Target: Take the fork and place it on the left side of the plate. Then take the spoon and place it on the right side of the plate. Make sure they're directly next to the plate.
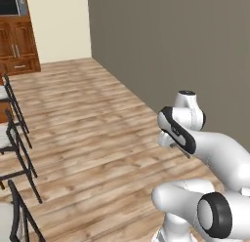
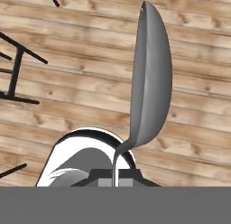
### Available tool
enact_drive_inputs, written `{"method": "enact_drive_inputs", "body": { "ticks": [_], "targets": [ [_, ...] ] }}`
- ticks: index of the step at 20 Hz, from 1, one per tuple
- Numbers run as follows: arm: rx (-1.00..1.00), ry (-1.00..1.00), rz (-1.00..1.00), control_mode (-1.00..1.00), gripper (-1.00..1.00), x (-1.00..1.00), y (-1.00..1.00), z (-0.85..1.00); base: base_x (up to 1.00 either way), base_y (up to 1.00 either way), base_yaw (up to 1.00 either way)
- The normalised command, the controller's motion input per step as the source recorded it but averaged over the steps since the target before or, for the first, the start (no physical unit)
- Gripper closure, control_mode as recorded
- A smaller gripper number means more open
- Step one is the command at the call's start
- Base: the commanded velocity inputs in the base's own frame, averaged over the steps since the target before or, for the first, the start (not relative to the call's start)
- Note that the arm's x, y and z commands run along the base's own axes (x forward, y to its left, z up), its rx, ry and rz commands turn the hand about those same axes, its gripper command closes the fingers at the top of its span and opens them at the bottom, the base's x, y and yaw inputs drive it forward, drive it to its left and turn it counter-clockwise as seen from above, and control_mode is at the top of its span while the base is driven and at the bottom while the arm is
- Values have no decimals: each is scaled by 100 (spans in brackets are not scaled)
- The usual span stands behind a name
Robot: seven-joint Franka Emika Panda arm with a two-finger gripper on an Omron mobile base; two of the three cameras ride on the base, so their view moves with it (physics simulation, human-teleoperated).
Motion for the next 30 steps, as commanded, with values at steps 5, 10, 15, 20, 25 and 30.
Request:
{"method": "enact_drive_inputs", "body": {
  "ticks": [5, 10, 15, 20, 25, 30],
  "targets": [
    [0, 0, 0, 100, 100, 0, 0, 0, 100, -4, 11],
    [0, 0, 0, 100, 100, 0, 0, 0, 100, -1, 13],
    [0, 0, 0, 100, 100, 0, 0, 0, 100, 0, 16],
    [0, 0, 0, 100, 100, 0, 0, 0, 100, -2, 18],
    [0, 0, 0, 100, 100, 0, 0, 0, 100, -1, 18],
    [0, 0, 0, 100, 100, 0, 0, 0, 100, -1, 20]
  ]
}}
